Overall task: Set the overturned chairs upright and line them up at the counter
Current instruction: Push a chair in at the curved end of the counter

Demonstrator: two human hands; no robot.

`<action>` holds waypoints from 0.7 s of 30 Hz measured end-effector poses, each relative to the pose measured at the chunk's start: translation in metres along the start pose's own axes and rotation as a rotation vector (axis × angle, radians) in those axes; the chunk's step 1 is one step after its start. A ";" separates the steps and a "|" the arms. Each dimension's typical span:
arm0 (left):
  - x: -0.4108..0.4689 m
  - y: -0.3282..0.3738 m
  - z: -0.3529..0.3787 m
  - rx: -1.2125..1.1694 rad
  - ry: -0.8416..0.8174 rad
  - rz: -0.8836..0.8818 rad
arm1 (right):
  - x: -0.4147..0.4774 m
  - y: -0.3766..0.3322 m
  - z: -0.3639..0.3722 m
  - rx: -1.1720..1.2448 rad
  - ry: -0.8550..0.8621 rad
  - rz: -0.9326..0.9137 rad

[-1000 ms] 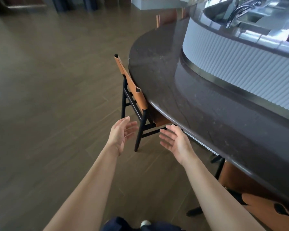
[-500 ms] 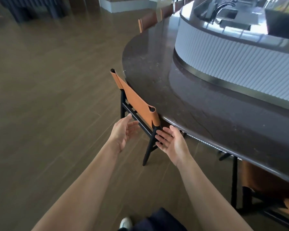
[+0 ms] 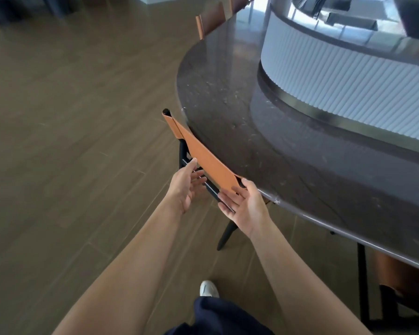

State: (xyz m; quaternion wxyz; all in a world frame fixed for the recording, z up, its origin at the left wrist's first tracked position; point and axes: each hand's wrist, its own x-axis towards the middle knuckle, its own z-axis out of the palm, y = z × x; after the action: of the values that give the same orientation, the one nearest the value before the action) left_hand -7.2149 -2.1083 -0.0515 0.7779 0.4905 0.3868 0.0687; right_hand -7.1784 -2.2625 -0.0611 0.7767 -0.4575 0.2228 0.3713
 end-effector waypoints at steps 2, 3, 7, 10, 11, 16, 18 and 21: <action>0.017 0.009 0.001 -0.003 -0.001 -0.022 | 0.014 -0.003 0.012 0.046 0.023 0.046; 0.028 0.015 0.001 -0.006 -0.006 -0.029 | 0.022 -0.006 0.019 0.059 0.027 0.057; 0.060 0.027 0.003 0.001 -0.006 -0.084 | 0.043 -0.020 0.035 0.124 0.078 0.078; 0.083 0.036 0.006 0.051 -0.024 -0.117 | 0.058 -0.029 0.045 0.201 0.124 0.096; 0.092 0.040 0.006 0.065 -0.029 -0.130 | 0.063 -0.031 0.048 0.217 0.151 0.104; 0.140 0.058 0.003 0.088 -0.055 -0.237 | 0.089 -0.024 0.068 0.377 0.282 0.099; 0.162 0.070 0.006 0.103 -0.076 -0.270 | 0.101 -0.018 0.077 0.460 0.313 0.086; 0.193 0.081 0.005 0.106 -0.086 -0.299 | 0.122 -0.012 0.085 0.558 0.397 0.068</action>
State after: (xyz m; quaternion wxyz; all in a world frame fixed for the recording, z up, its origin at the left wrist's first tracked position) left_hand -7.0561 -1.9770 -0.0868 0.7685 0.4701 0.4249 -0.0894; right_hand -7.0921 -2.1459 -0.0975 0.8005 -0.2832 0.4776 0.2256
